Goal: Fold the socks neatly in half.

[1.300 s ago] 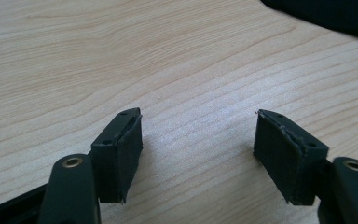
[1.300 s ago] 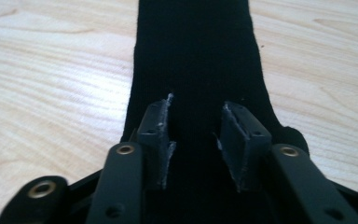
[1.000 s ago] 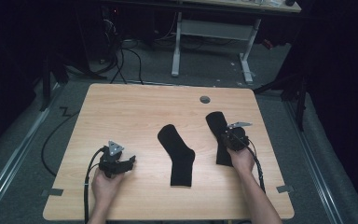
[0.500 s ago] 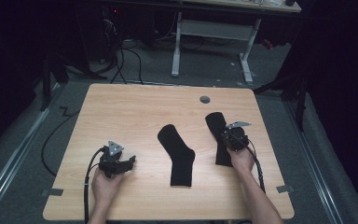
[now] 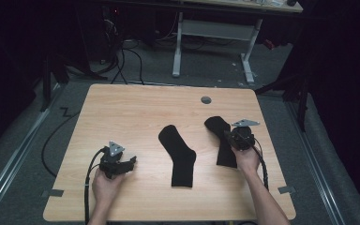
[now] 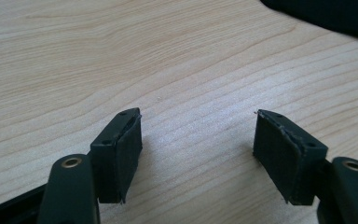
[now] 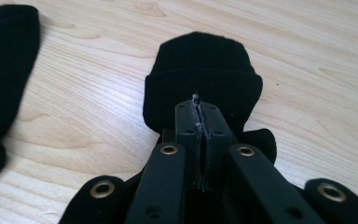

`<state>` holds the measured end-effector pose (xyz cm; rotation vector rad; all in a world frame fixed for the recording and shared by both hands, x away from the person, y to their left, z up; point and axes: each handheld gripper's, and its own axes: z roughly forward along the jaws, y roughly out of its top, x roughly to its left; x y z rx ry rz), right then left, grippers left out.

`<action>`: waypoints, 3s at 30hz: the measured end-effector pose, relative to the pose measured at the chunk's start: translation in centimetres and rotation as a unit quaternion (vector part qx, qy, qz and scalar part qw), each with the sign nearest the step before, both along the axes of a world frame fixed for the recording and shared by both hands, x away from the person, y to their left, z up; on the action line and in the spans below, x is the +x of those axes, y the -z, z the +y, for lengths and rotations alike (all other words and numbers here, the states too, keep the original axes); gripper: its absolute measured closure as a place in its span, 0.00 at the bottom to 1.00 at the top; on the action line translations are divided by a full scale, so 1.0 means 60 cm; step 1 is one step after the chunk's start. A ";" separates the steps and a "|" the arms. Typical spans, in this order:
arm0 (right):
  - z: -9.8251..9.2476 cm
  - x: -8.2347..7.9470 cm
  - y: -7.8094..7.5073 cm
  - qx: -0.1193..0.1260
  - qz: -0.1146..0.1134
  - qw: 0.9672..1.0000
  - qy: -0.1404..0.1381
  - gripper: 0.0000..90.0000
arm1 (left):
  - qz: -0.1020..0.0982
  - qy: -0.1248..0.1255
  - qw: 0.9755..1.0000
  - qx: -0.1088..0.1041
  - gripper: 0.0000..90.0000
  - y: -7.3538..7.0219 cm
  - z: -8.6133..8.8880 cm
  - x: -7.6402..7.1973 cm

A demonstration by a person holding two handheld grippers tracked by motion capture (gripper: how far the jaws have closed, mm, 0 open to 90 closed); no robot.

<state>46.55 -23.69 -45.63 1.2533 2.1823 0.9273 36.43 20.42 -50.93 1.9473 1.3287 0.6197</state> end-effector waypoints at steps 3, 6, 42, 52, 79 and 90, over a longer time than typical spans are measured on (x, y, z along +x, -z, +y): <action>0.001 -0.006 -0.007 0.006 -0.008 1.000 -0.005 0.98 | 0.000 -0.001 1.000 0.000 0.36 0.000 0.000 0.000; 0.002 -0.012 -0.015 0.013 -0.017 1.000 -0.011 0.98 | 0.000 -0.002 1.000 0.000 0.36 0.000 0.000 0.000; 0.064 -0.053 -0.105 0.019 -0.050 0.996 -0.072 0.98 | -0.001 -0.002 1.000 0.000 0.36 0.000 0.000 0.000; 0.099 -0.062 -0.122 0.027 -0.053 0.993 -0.098 0.98 | 0.000 -0.002 1.000 0.000 0.36 0.000 0.000 0.000; 0.218 -0.031 -0.133 0.062 -0.023 0.989 -0.131 0.98 | -0.001 -0.003 1.000 0.000 0.36 0.000 0.000 0.000; 0.251 0.003 -0.120 0.064 -0.005 0.991 -0.113 0.98 | -0.001 -0.003 1.000 -0.004 0.36 0.000 0.001 0.000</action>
